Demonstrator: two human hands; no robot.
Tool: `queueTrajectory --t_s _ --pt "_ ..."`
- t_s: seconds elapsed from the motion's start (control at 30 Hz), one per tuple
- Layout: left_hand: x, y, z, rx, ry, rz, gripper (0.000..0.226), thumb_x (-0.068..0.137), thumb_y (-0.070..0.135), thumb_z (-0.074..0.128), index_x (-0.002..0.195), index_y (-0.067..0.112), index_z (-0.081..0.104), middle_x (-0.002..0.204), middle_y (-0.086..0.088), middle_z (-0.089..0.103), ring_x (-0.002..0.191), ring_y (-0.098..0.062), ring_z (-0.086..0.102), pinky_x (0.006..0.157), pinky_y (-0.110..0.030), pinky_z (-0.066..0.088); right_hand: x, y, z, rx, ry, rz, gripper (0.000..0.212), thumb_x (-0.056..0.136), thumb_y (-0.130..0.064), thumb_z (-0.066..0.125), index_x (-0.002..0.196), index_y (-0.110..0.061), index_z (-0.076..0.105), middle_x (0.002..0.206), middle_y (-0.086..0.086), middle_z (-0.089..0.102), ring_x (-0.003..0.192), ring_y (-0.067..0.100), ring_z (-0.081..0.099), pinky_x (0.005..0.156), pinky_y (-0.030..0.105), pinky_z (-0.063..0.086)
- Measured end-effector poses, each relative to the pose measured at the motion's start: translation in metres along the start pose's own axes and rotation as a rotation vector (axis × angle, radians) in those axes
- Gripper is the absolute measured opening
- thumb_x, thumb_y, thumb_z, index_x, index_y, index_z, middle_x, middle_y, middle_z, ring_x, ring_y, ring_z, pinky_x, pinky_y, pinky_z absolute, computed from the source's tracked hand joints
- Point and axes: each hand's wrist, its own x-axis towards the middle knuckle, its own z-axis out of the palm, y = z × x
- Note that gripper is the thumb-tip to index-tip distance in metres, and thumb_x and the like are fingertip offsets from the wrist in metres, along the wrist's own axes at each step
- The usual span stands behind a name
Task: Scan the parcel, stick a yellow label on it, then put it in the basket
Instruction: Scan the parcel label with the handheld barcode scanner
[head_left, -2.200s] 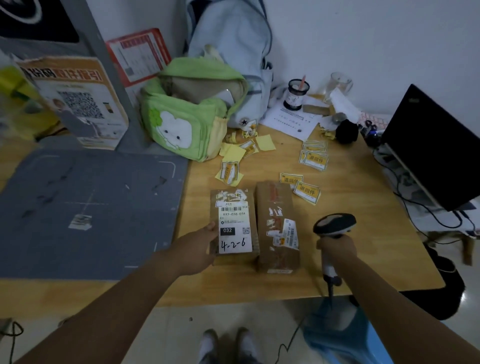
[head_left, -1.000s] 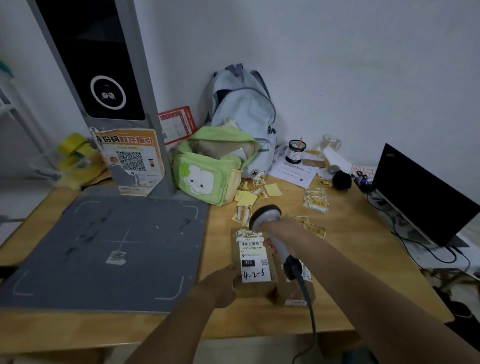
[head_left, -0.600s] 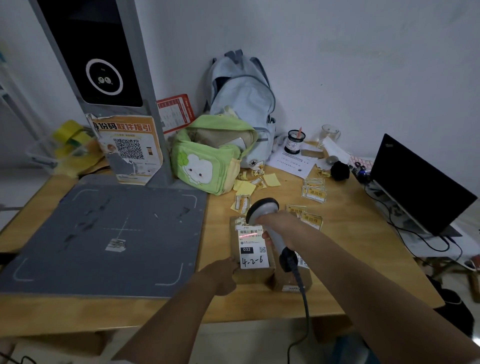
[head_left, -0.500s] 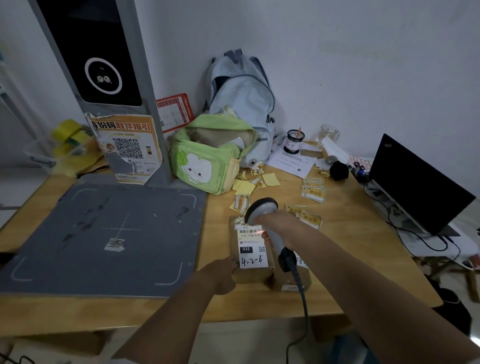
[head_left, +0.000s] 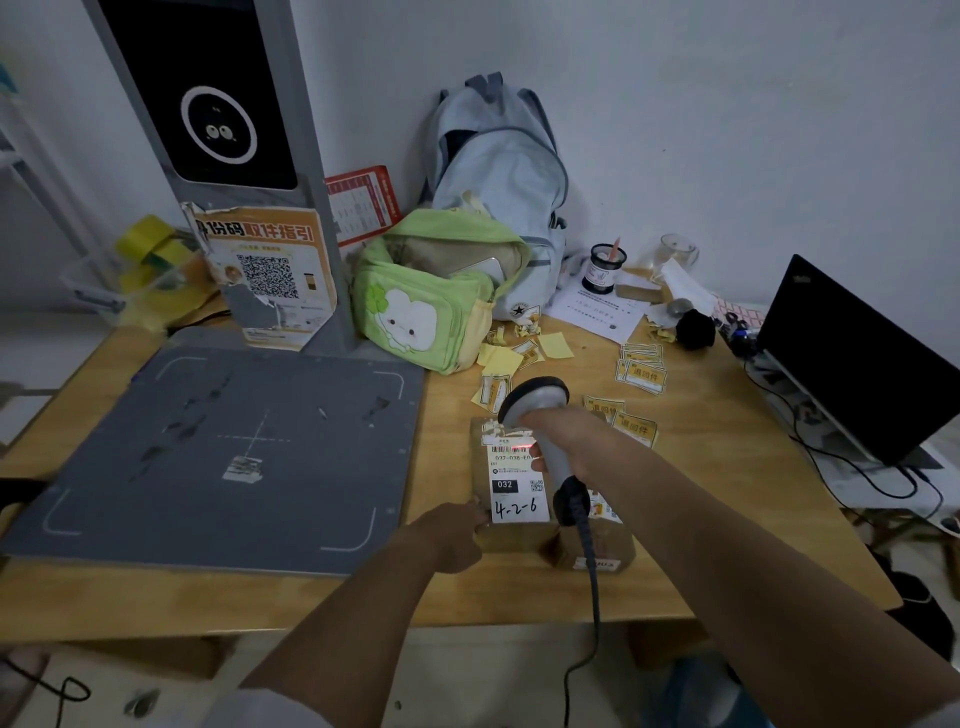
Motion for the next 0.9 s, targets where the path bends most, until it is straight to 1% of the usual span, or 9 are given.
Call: queueTrajectory --t_s 0.1,0.2,0.3,0.43,0.5,0.6,0.7,0.8,0.9 --pt "0.001 -0.001 -0.001 0.006 -0.007 -0.002 0.063 0.09 0.013 0.05 0.149 0.017 0.029 0.162 -0.003 0.012 0.145 -0.026 0.027 0.114 -0.035 0.031 0.001 0.002 0.002 0.04 0.008 0.029 0.04 0.091 -0.016 0.059 0.124 0.004 0.048 0.078 0.015 0.05 0.059 0.025 0.049 0.048 0.031 0.044" --pt "0.001 -0.001 -0.001 -0.005 -0.009 -0.012 0.06 0.09 0.014 0.052 0.147 0.017 0.033 0.161 -0.006 0.019 0.142 -0.027 0.031 0.111 -0.035 0.034 0.003 0.002 0.004 0.036 0.013 0.044 0.026 0.091 -0.017 0.058 0.107 0.001 0.049 0.069 0.013 0.047 0.058 0.026 0.048 0.056 0.034 0.042" --pt "0.001 -0.001 -0.002 -0.011 -0.007 -0.011 0.06 0.09 0.014 0.051 0.147 0.018 0.033 0.16 -0.005 0.021 0.142 -0.026 0.032 0.111 -0.034 0.034 0.007 0.001 0.003 -0.019 -0.004 0.057 0.023 0.094 -0.02 0.054 0.103 -0.001 0.046 0.07 0.012 0.044 0.063 0.028 0.046 0.067 0.036 0.042" --pt "0.0 -0.001 -0.003 -0.005 -0.003 -0.009 0.061 0.092 0.015 0.049 0.149 0.02 0.028 0.162 0.0 0.011 0.144 -0.024 0.028 0.112 -0.032 0.031 0.009 0.009 -0.006 0.117 -0.001 0.073 0.026 0.092 -0.018 0.057 0.112 -0.003 0.049 0.072 0.012 0.048 0.056 0.022 0.045 0.053 0.034 0.042" --pt "0.0 -0.001 -0.003 -0.006 -0.004 -0.016 0.062 0.091 0.014 0.049 0.149 0.021 0.028 0.162 0.001 0.011 0.144 -0.024 0.028 0.112 -0.032 0.031 0.014 0.014 -0.018 0.11 0.026 0.048 0.024 0.092 -0.016 0.057 0.11 -0.001 0.052 0.071 0.011 0.049 0.053 0.02 0.045 0.048 0.03 0.04" --pt "-0.001 0.001 -0.003 0.001 -0.006 -0.034 0.063 0.09 0.014 0.049 0.148 0.023 0.028 0.162 0.0 0.015 0.143 -0.025 0.029 0.111 -0.033 0.033 0.024 0.029 -0.043 0.05 0.073 0.013 0.011 0.089 -0.011 0.057 0.095 -0.002 0.053 0.071 0.009 0.051 0.057 0.019 0.048 0.056 0.03 0.043" --pt "-0.002 0.004 -0.003 0.019 0.002 -0.041 0.064 0.089 0.013 0.048 0.148 0.026 0.028 0.161 0.0 0.017 0.143 -0.026 0.03 0.109 -0.034 0.034 0.033 0.05 -0.07 0.054 0.188 -0.034 0.007 0.084 -0.007 0.06 0.078 -0.007 0.056 0.069 0.005 0.052 0.057 0.017 0.049 0.053 0.029 0.043" --pt "-0.001 0.004 0.001 0.023 0.025 -0.06 0.065 0.088 0.012 0.049 0.148 0.028 0.03 0.16 0.001 0.021 0.14 -0.026 0.035 0.107 -0.035 0.037 0.042 0.081 -0.093 0.034 0.31 0.07 0.007 0.086 -0.007 0.054 0.083 -0.002 0.056 0.072 0.01 0.049 0.063 0.022 0.046 0.054 0.03 0.039" --pt "0.001 0.003 0.005 0.025 0.062 -0.085 0.064 0.084 0.014 0.049 0.146 0.028 0.034 0.153 -0.003 0.037 0.131 -0.028 0.046 0.099 -0.036 0.045 0.048 0.118 -0.106 -0.002 0.341 0.16 0.005 0.084 0.002 0.049 0.082 0.001 0.054 0.07 0.011 0.045 0.061 0.022 0.042 0.055 0.031 0.035"
